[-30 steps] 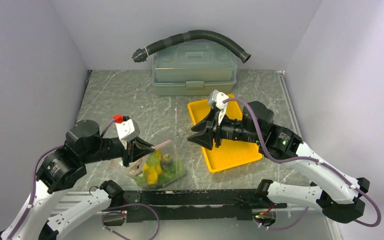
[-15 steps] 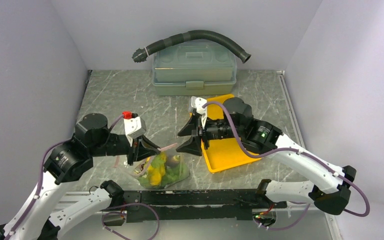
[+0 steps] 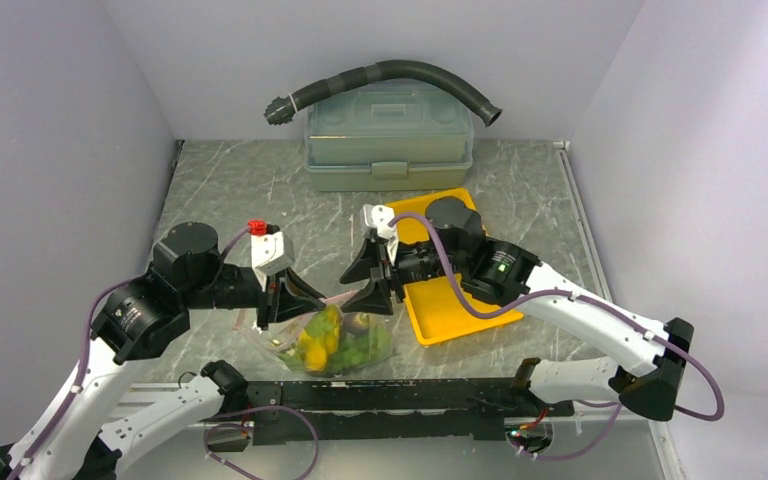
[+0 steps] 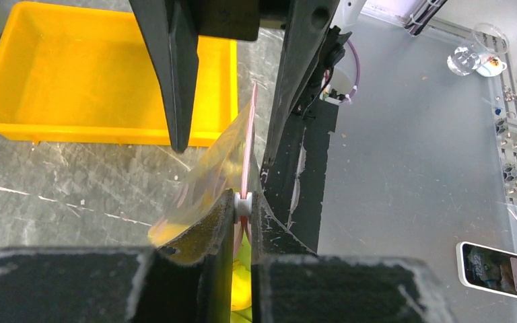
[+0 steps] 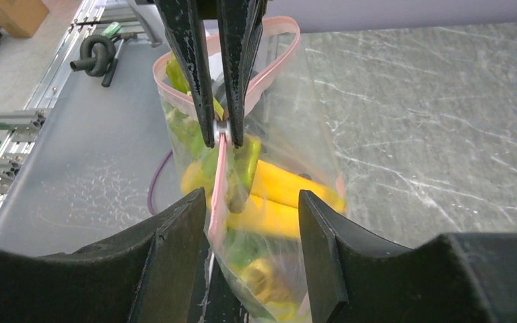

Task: Place the food in the zip-top bag and seal the zipper
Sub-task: Zip the zipper food storage bag at the center of the board.

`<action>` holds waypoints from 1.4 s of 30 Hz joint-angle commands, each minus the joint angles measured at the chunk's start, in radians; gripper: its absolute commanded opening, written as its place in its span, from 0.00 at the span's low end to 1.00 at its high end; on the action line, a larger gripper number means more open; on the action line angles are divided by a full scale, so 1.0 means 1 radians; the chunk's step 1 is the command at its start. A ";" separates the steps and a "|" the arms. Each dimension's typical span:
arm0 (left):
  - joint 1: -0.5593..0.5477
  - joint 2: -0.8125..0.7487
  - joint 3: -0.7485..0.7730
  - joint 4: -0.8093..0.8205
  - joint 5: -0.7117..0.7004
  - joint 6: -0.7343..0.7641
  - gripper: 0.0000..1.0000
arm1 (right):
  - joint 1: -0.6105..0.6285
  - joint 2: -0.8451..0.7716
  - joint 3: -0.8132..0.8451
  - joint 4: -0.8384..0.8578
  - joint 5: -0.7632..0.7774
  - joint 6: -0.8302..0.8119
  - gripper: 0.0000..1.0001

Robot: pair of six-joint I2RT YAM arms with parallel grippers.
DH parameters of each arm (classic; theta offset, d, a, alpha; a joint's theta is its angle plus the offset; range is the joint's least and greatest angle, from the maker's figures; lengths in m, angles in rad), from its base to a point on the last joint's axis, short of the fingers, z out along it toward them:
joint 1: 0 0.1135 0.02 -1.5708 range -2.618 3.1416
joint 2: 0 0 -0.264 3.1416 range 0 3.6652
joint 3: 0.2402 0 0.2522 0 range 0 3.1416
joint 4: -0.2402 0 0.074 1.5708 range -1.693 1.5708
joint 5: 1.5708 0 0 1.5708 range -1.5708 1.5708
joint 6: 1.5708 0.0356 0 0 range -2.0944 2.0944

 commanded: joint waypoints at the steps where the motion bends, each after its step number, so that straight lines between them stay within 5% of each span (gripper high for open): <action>1: 0.003 -0.002 0.068 0.133 0.058 -0.014 0.00 | 0.017 0.008 -0.018 0.084 -0.044 -0.024 0.54; 4: 0.002 0.000 0.067 0.141 0.061 -0.018 0.00 | 0.028 0.022 -0.016 0.079 -0.043 -0.032 0.40; 9: 0.002 0.004 0.065 0.138 0.058 -0.019 0.00 | 0.035 0.017 -0.011 0.077 -0.012 -0.041 0.00; 27: 0.002 -0.057 0.110 -0.035 -0.077 0.062 0.00 | 0.035 -0.235 -0.057 0.102 0.201 0.013 0.00; 42: 0.002 -0.118 0.161 -0.099 -0.203 0.075 0.00 | 0.035 -0.284 -0.078 0.000 0.292 0.002 0.00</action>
